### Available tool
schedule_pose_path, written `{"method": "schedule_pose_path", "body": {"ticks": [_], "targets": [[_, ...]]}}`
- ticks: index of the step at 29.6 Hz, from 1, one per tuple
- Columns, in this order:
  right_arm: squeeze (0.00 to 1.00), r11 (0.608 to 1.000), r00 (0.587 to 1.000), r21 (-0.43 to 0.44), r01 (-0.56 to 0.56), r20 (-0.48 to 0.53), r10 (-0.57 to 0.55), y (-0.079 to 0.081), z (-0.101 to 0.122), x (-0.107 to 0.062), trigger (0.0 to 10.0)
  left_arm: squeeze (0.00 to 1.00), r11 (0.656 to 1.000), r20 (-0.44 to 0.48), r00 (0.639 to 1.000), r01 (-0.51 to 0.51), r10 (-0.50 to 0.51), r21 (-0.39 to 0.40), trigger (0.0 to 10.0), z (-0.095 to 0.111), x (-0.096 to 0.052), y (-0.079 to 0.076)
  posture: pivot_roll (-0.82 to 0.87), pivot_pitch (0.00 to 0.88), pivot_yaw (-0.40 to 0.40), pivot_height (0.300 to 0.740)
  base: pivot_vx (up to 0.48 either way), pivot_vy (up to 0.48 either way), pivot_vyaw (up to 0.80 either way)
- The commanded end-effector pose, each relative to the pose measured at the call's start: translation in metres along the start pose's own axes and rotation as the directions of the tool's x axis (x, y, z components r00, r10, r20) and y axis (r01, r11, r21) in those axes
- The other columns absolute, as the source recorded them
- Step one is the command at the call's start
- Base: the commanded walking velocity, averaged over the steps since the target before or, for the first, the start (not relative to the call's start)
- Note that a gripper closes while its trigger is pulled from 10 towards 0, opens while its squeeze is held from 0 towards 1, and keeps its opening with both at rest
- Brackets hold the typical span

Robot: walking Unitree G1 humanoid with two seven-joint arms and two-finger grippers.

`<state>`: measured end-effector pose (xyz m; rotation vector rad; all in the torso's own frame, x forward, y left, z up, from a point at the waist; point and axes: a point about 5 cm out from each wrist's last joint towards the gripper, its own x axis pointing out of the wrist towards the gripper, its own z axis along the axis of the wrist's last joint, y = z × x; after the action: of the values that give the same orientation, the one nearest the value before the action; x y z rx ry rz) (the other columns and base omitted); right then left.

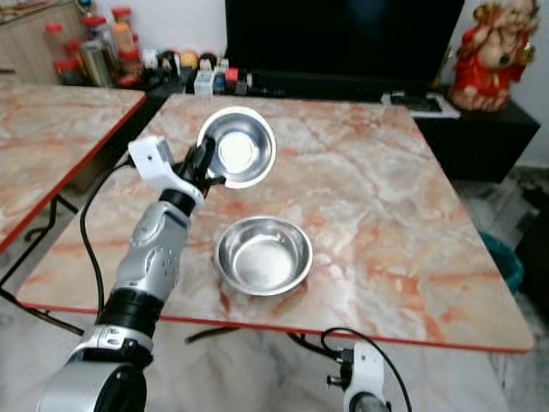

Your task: Setting the table

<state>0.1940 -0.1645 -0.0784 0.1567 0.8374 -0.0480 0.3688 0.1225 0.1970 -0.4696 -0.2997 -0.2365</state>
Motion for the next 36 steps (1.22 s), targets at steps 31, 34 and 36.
{"method": "schedule_pose_path", "body": {"ticks": [31,34,36], "targets": [[0.00,1.000,1.000,-0.016,0.015,-0.018,-0.016,-0.007,-0.006,-0.002,10.0,0.00,0.969,-0.470,0.876,-0.012,-0.109,-0.248,10.0,-0.050,-0.033,-0.003,0.02,0.000,-0.020,0.740,0.000,0.000,0.00],[0.00,1.000,1.000,-0.018,0.015,-0.019,-0.015,-0.008,-0.006,-0.002,10.0,0.00,0.971,-0.487,0.867,-0.016,-0.105,-0.237,10.0,-0.050,-0.034,-0.003,0.02,0.000,-0.020,0.740,0.000,0.000,0.00],[0.00,1.000,1.000,-0.018,0.015,-0.019,-0.016,-0.008,-0.006,-0.002,10.0,0.00,0.971,-0.492,0.865,-0.018,-0.104,-0.237,10.0,-0.050,-0.034,-0.003,0.02,0.000,-0.021,0.740,0.000,0.000,0.00]]}}
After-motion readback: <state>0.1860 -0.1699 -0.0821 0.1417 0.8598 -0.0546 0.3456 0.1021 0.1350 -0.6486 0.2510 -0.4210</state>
